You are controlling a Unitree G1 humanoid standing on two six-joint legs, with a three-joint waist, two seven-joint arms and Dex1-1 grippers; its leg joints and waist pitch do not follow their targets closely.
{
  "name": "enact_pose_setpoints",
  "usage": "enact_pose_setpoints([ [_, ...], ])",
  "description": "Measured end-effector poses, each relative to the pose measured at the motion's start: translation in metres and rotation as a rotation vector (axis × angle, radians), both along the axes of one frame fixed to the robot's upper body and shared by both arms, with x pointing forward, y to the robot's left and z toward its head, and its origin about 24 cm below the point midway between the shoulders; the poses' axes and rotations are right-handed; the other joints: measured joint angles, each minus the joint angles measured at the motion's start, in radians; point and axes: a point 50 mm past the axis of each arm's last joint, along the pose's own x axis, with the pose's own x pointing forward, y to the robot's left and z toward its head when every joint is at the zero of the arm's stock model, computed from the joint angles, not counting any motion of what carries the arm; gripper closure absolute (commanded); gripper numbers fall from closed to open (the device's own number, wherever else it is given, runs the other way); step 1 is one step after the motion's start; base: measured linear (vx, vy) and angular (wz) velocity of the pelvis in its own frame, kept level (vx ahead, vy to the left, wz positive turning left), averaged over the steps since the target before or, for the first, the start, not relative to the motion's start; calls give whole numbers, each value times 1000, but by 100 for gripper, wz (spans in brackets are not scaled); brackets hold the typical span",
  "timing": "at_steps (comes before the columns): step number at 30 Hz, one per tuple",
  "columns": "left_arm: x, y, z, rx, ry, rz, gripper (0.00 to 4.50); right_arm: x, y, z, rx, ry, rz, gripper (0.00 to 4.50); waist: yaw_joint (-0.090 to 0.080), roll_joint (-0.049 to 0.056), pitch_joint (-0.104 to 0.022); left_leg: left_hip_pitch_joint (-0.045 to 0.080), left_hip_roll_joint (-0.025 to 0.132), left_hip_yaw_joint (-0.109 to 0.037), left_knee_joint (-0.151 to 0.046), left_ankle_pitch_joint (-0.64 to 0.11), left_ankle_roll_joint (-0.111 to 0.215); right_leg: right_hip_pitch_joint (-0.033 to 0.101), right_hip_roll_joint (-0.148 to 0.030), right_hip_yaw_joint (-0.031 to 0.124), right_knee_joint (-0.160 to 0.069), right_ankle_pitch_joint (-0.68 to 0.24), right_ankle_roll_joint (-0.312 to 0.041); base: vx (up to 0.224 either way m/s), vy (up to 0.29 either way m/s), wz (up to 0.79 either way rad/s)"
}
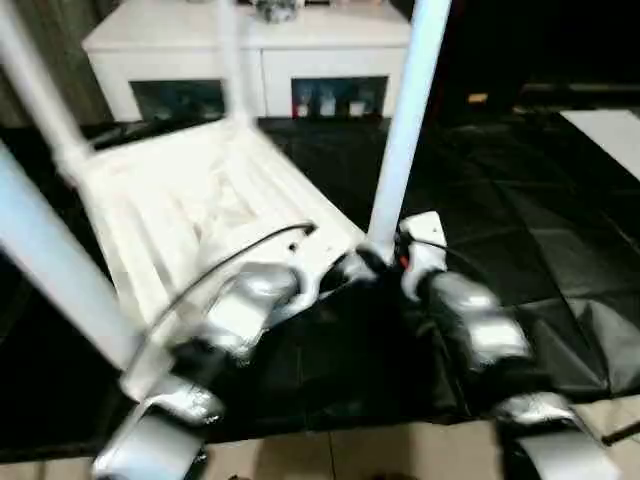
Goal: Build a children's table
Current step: Rotate leg to tighten
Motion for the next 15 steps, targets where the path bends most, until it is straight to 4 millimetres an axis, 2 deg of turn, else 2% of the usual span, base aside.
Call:
enact_pose_setpoints([
  [2, 1, -2, 0, 3, -8, 6, 450, 1, 9, 0, 13, 1, -24, 183, 0, 0, 0, -1, 0, -1, 0, 0, 0, 0, 0, -2, -3, 0, 0, 0, 0, 0],
  [5, 2, -2, 0, 2, -22, 1, 450, 1, 9, 0, 13, -20, -21, 183, 0, 0, 0, -4, 0, -2, -1, 0, 0, 0, 0, -2, -8, 0, 0, 0, 0, 0],
  [6, 2, -3, 0, -2, -24, -5, 450, 0, 7, -1, 11, -31, -7, 127, 1, 0, 0, -6, 0, -1, -1, 0, 0, 0, 0, -2, -10, 0, 0, 0, 0, 0],
  [7, 2, -3, 1, -4, -26, -8, 450, 0, 6, -1, 9, -37, -2, 113, 1, 0, 0, -6, 0, -1, -1, 0, 0, -1, 0, -2, -10, 0, -1, 0, 0, 0],
  [9, 2, 1, 1, 1, -36, -11, 450, -2, 5, 0, -23, -61, 47, 106, -1, 0, 0, -7, 0, 0, -1, 0, 1, -2, 0, 0, -11, 1, -2, 0, 0, 0],
  [11, 3, 5, 2, 5, -47, -14, 450, -1, 2, 2, -47, -79, 74, 70, -3, -1, 0, -8, 0, 0, -1, 0, 1, -4, 0, 0, -11, 3, -4, 0, 0, 0],
  [15, -2, 13, 4, 5, -59, -69, 450, -4, -9, 12, -37, -113, 193, 60, 1, -1, 1, -7, 2, 1, -2, 0, 0, -4, 1, -2, -9, 13, -3, 0, 0, 0],
])
